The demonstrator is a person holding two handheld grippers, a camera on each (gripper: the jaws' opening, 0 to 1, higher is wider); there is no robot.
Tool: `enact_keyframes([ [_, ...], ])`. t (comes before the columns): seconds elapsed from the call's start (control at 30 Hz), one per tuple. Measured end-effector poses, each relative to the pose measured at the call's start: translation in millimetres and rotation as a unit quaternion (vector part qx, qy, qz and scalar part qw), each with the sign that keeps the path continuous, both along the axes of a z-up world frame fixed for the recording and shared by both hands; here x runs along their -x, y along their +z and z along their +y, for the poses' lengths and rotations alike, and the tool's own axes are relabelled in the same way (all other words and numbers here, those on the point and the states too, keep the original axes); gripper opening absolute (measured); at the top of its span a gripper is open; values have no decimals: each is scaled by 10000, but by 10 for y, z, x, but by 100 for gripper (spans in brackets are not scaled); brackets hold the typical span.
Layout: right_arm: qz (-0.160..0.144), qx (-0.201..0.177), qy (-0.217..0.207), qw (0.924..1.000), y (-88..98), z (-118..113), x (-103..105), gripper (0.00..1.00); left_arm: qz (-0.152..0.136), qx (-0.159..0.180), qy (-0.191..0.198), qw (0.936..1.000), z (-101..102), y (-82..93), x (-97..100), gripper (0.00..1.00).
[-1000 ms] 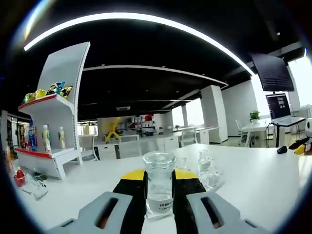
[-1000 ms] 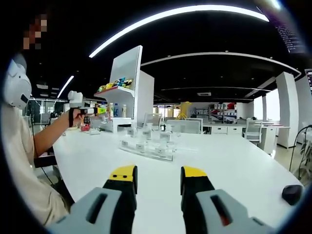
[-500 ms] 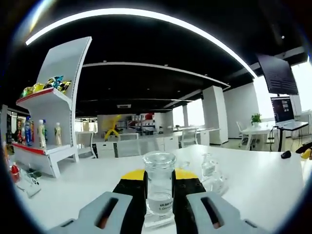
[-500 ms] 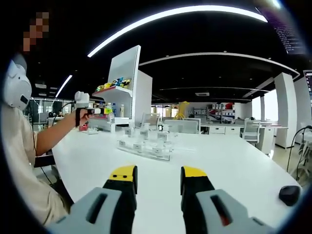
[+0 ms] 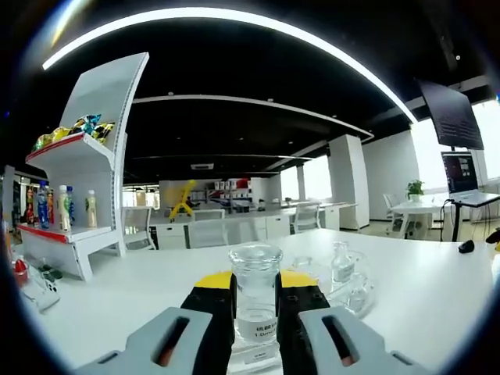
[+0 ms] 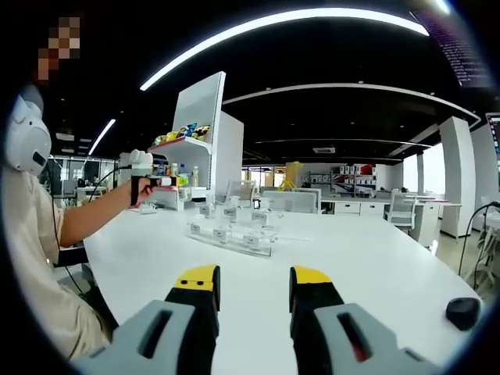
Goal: Identify the label on the chemical reagent bottle, grasp the chemical reagent bottle, and place it in the designated position on the reagent rack
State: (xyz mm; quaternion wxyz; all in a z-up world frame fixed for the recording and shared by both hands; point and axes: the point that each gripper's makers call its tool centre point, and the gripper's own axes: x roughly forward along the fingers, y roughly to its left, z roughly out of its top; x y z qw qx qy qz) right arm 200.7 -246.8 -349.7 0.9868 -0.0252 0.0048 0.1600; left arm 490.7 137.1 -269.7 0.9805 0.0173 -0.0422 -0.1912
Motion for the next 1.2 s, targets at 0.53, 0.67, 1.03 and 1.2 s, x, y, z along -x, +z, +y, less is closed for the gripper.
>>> enact_keyframes([
  [0.53, 23, 12, -49, 10000, -6, -37, 8, 35, -42, 64, 95, 9999, -63, -120, -199, 19],
  [0.67, 20, 6, -46, 10000, -6, -34, -1, 35, -52, 3, 124, 9999, -80, -173, -250, 19],
  [1.03, 44, 6, -96, 9999, -18, -84, -8, 35, 14, 24, 179, 9998, -107, -331, -353, 19],
  [1.2, 56, 17, -93, 9999, -24, -79, -14, 35, 68, 13, 192, 9998, -115, -403, -393, 19],
])
